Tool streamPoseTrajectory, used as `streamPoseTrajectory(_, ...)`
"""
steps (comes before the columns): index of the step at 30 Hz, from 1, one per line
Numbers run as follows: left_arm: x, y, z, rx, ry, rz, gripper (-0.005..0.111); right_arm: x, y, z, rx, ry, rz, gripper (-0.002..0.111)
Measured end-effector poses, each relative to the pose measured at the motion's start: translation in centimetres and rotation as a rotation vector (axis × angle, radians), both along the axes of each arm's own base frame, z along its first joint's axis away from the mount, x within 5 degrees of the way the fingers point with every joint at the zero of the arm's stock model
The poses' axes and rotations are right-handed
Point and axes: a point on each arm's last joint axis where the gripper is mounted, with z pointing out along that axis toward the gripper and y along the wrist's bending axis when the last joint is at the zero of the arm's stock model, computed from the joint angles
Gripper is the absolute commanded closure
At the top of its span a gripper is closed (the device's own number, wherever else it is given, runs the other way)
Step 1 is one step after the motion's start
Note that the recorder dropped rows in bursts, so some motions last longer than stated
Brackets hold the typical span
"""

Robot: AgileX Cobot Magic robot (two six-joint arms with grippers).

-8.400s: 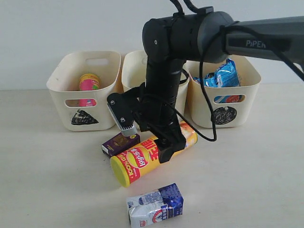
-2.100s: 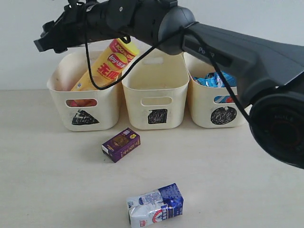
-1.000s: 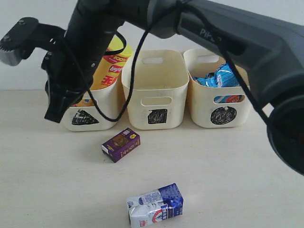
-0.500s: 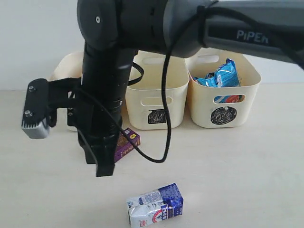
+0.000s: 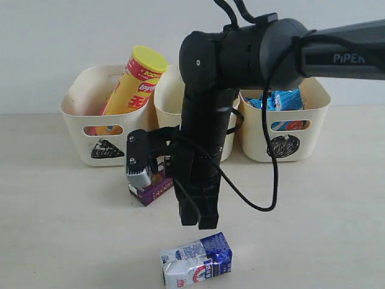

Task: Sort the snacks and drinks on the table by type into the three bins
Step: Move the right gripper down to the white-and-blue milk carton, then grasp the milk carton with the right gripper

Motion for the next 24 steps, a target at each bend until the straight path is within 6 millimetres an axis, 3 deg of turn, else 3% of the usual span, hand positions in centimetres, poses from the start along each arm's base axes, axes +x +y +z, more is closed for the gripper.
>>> streamPoseTrajectory(2, 0.0, 0.0, 0.0, 0.0, 0.0, 0.0, 0.102, -0.3, -0.2, -0.5, -0.008, 0.017, 0.01, 0.068)
streamPoseTrajectory(4, 0.0, 0.0, 0.0, 0.0, 0.0, 0.0, 0.102, -0.7, -0.5, -1.3, -0.023, 0.038, 0.039, 0.031)
streamPoseTrajectory(5, 0.0, 0.0, 0.0, 0.0, 0.0, 0.0, 0.102, -0.9, -0.6, -1.7, -0.033, 0.049, 0.052, 0.021)
streamPoseTrajectory(7, 0.0, 0.0, 0.0, 0.0, 0.0, 0.0, 0.102, -1.1, -0.9, -2.2, -0.044, 0.062, 0.063, 0.012)
streamPoseTrajectory(14, 0.0, 0.0, 0.0, 0.0, 0.0, 0.0, 0.102, -1.1, -1.0, -4.0, -0.047, 0.057, 0.056, 0.011)
streamPoseTrajectory(24, 0.0, 0.0, 0.0, 0.0, 0.0, 0.0, 0.102, -0.2, -0.3, -4.2, 0.022, -0.042, 0.049, 0.012)
